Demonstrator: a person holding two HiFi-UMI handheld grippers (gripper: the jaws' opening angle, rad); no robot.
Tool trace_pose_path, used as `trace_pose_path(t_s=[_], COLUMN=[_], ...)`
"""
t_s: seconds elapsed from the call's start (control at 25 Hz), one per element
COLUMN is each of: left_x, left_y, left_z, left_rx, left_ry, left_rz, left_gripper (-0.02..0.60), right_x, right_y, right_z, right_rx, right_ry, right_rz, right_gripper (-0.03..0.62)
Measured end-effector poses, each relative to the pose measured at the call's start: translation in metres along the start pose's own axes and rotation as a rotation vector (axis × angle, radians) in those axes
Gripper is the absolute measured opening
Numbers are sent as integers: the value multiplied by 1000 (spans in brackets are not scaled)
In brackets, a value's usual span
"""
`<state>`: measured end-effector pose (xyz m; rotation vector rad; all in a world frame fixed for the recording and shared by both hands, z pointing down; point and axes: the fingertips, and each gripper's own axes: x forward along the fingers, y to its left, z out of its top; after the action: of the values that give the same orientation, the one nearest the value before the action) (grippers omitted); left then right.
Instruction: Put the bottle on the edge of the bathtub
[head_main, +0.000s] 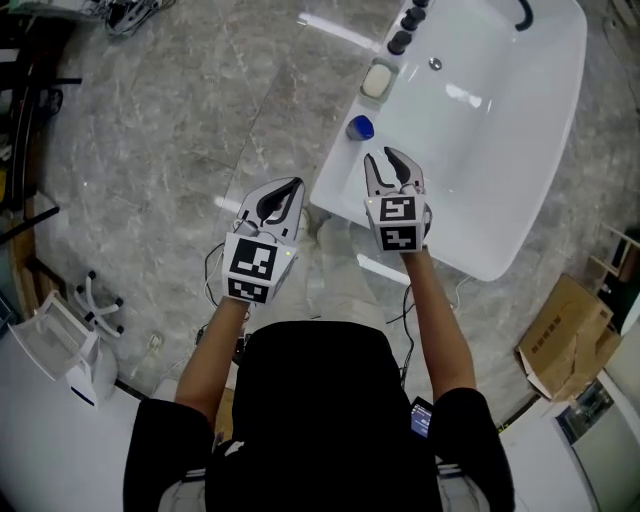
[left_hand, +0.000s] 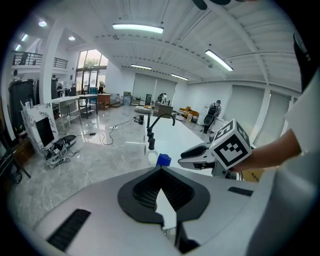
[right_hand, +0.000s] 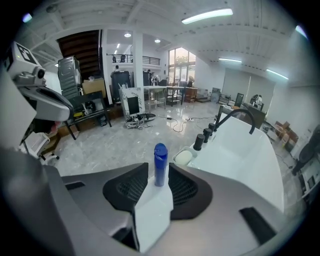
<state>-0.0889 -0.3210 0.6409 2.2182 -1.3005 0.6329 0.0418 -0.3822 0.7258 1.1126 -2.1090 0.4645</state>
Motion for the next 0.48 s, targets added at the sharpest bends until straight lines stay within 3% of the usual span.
trace_pose_path(t_s=[0.16,0.48], left_x=[-13,-52], left_y=[-12,-29], left_z=[20,75], left_rx=[31,64], left_ry=[-27,-124], left_rz=[-15,-16], left_gripper=[9,9], right_x=[-38,-117], right_y=[-4,-4], right_z=[21,63], right_rx=[13,10], right_ry=[-54,-141], right_rz=[-36,-75], right_gripper=[86,48])
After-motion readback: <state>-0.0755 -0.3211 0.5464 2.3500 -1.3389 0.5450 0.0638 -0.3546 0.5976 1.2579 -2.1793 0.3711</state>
